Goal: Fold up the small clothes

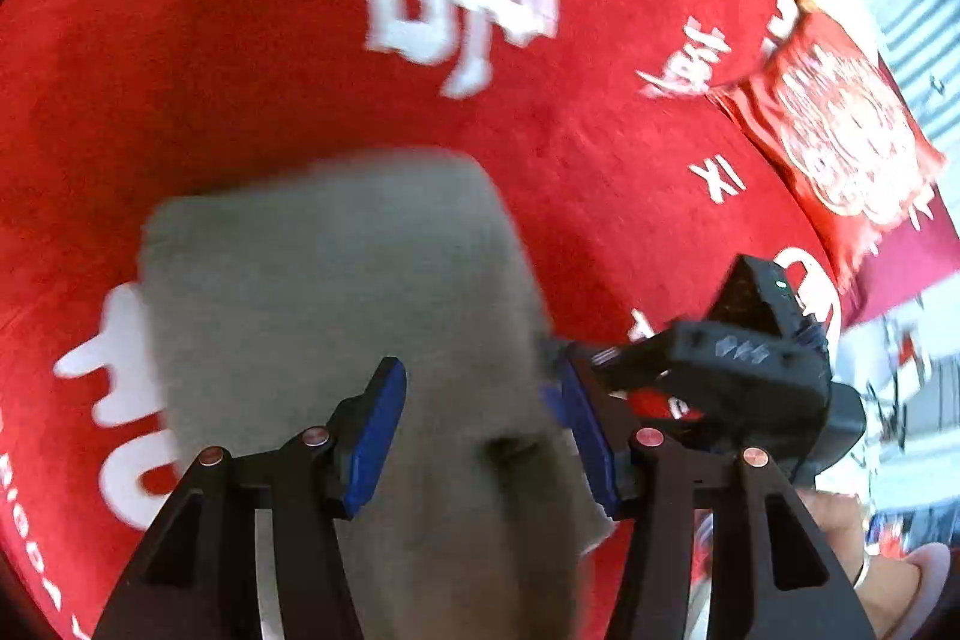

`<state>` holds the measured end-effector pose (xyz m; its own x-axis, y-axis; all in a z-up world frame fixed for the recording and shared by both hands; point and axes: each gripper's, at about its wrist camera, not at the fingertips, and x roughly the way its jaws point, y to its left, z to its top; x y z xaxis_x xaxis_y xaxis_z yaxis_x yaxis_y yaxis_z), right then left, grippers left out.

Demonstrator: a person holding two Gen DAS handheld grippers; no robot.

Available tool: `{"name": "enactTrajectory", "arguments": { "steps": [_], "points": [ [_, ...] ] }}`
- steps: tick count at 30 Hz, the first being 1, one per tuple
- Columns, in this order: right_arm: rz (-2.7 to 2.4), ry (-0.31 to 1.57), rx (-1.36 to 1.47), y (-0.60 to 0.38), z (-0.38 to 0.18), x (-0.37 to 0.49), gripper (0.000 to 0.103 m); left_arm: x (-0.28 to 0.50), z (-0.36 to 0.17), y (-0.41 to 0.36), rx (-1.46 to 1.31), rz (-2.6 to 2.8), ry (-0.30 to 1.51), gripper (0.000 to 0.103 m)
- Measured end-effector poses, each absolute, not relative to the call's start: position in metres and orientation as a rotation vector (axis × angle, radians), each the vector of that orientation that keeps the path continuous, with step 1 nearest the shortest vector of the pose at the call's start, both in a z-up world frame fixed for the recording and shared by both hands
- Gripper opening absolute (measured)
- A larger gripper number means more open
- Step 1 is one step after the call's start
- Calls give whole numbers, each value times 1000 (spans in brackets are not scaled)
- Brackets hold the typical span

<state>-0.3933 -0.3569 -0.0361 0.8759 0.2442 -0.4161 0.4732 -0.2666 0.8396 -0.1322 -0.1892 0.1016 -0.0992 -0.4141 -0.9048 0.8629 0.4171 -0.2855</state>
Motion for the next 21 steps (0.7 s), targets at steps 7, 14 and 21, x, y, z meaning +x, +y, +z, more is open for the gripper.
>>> {"name": "enactTrajectory", "arguments": {
  "steps": [7,14,21],
  "points": [
    [-151,514,1900,-361,-51,-370,66,-71,77,-126,510,-830,1263,56],
    [-198,916,1471,-350,-10,-303,14,-46,52,-89,496,-696,1329,56],
    [-262,884,1316,-359,25,-321,14,-72,62,-110,518,-787,1295,56]
  ]
}}
